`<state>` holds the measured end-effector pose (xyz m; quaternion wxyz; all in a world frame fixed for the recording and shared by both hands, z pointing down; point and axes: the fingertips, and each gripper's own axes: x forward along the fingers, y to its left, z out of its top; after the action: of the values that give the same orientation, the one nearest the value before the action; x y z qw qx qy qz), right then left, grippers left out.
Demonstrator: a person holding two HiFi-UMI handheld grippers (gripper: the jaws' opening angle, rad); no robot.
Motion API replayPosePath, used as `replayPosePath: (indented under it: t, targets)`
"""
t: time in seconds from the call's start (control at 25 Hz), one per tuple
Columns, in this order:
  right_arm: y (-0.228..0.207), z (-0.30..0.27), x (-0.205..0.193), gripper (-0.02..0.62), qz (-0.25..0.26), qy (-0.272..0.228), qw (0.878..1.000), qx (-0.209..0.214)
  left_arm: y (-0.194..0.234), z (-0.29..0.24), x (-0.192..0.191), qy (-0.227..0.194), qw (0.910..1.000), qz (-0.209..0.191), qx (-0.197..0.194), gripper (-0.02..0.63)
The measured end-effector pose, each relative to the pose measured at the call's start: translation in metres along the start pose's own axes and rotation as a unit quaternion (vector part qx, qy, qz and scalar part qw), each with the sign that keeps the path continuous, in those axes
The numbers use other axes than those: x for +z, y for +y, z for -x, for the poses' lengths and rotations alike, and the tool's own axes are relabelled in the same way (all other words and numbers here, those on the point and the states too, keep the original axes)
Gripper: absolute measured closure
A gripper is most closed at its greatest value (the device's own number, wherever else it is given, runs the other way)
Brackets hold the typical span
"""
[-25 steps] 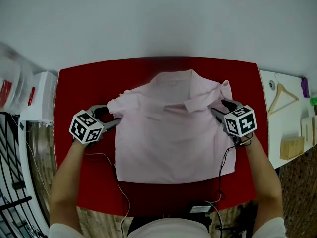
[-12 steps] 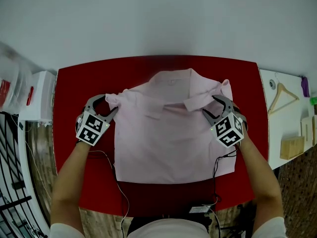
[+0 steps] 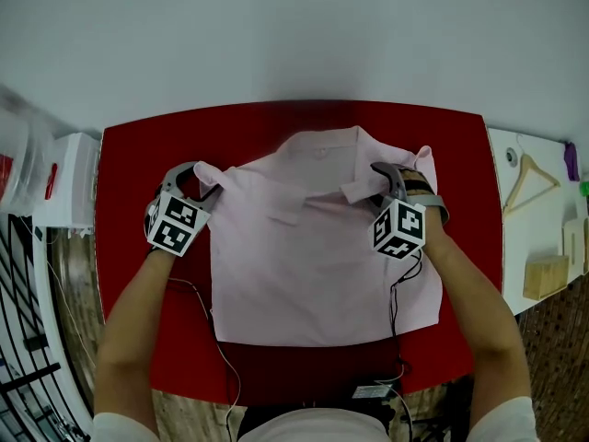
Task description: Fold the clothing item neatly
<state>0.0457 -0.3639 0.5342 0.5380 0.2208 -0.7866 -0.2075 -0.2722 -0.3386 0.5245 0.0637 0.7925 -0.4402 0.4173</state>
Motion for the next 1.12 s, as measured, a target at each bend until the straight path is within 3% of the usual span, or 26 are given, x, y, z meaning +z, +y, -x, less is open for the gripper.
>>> replayPosePath:
  t: [0.2, 0.32, 0.52, 0.64, 0.76, 0.84, 0.96, 1.12]
  targets:
    - [-0.023, -0.023, 0.004, 0.364, -0.054, 0.012, 0.998, 0.002, 0.01, -0.018, 0.001, 0.011, 0.9983, 0.057, -0.01, 0.35]
    - [-0.029, -0.037, -0.002, 0.364, -0.101, 0.031, 0.994, 0.016, 0.013, -0.03, 0.0, 0.02, 0.9925, 0.117, -0.03, 0.35]
    - [-0.035, -0.038, 0.002, 0.364, -0.135, 0.025, 0.991, 0.009, 0.012, -0.04, -0.001, 0.039, 0.9719, 0.223, -0.066, 0.35]
    - [-0.031, -0.026, 0.015, 0.364, -0.137, -0.005, 0.991, 0.007, 0.013, -0.04, -0.003, 0.036, 0.95, 0.299, -0.083, 0.35]
    - [-0.022, -0.011, 0.033, 0.364, -0.124, -0.036, 0.992, 0.011, 0.013, -0.04, -0.005, 0.031, 0.9206, 0.377, -0.098, 0.35]
    - [-0.007, -0.001, 0.057, 0.364, -0.103, -0.069, 0.992, 0.025, 0.012, -0.038, -0.006, 0.029, 0.9063, 0.408, -0.107, 0.35]
    - [0.028, 0.004, 0.102, 0.364, -0.048, -0.119, 0.99, 0.056, 0.011, -0.037, -0.005, 0.027, 0.9046, 0.412, -0.108, 0.35]
    - [0.065, -0.009, 0.149, 0.365, 0.016, -0.143, 0.987, 0.073, 0.01, -0.035, -0.004, 0.024, 0.9081, 0.405, -0.105, 0.35]
